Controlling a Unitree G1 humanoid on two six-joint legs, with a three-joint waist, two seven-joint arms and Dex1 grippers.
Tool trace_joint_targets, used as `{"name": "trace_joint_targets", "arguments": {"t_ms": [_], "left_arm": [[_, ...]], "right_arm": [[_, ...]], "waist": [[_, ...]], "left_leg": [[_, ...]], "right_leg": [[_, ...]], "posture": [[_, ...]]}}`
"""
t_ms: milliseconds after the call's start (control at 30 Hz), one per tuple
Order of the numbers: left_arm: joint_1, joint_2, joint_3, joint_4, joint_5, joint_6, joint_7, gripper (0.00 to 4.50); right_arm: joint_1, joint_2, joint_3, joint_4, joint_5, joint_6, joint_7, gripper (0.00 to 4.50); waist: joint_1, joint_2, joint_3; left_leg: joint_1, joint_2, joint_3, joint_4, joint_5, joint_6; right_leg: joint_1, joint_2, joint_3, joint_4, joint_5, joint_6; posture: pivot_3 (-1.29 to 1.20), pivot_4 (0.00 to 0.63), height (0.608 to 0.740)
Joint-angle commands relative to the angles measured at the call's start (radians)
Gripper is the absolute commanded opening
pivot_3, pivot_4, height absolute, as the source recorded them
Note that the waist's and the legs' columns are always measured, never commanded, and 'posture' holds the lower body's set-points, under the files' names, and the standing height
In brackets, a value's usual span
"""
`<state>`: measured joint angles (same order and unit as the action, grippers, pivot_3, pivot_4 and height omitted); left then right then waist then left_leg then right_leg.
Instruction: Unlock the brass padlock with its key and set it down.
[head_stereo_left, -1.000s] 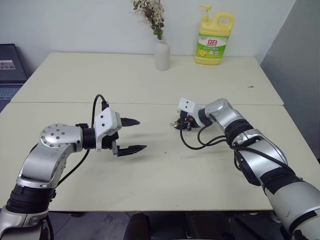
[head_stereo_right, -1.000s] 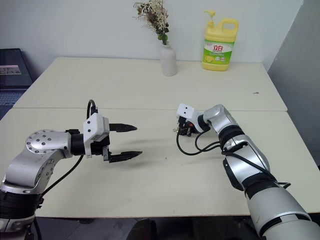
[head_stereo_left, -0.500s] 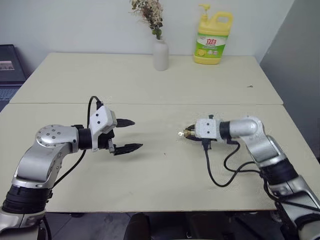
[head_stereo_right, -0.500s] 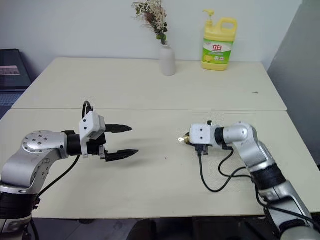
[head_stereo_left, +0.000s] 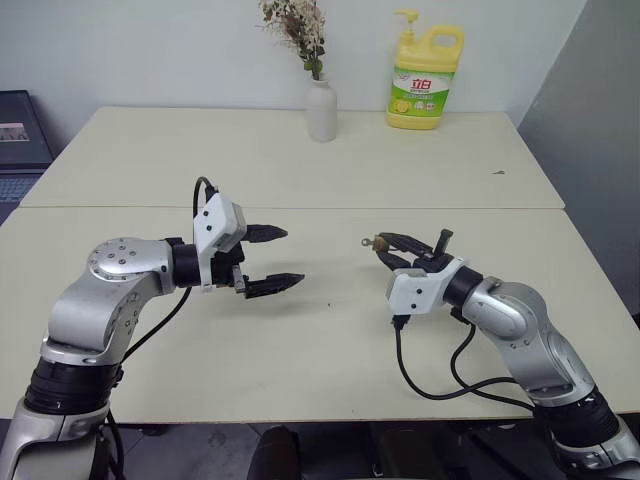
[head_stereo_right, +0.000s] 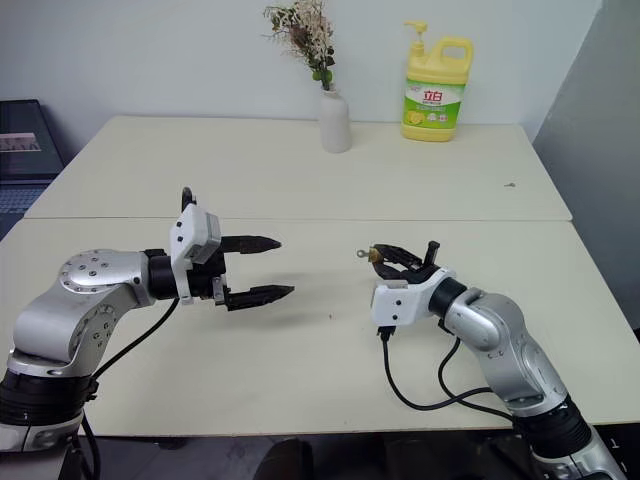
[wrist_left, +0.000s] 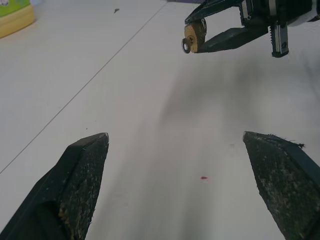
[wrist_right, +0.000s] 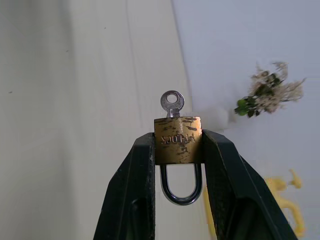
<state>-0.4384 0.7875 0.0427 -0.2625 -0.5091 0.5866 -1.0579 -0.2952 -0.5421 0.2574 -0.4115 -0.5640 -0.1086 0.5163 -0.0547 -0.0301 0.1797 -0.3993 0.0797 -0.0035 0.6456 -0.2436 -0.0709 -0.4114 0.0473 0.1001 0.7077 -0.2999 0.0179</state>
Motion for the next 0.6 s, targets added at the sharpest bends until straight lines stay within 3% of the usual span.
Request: {"name": "trace_joint_targets", "arguments": {"t_ms": [33, 600], "left_arm": [[-0.05, -0.011, -0.016, -0.025, -0.033, 0.027, -0.005, 4.5], [-0.236, -0.048, -0.051, 0.074, -0.141, 0.178, -0.103, 4.5]], "right_arm": [[-0.026, 0.001, -0.025, -0.035, 0.026, -0.058, -0.026, 0.93], [-0.138, -0.028, -0.018, 0.085, 0.071, -0.291, -0.03, 0.93]], "waist": [[0.001, 0.0, 0.0], [0.0, 0.0, 0.0]], "left_leg": [[0.0, 0.0, 0.0, 0.0, 0.0, 0.0], [0.0, 0.0, -0.001, 0.0, 0.0, 0.0]], "right_leg": [[0.0, 0.0, 0.0, 0.0, 0.0, 0.0], [0.001, 0.0, 0.0, 0.0, 0.001, -0.003]], "posture": [[0.0, 0.15, 0.74], [0.0, 0.15, 0.74]]}}
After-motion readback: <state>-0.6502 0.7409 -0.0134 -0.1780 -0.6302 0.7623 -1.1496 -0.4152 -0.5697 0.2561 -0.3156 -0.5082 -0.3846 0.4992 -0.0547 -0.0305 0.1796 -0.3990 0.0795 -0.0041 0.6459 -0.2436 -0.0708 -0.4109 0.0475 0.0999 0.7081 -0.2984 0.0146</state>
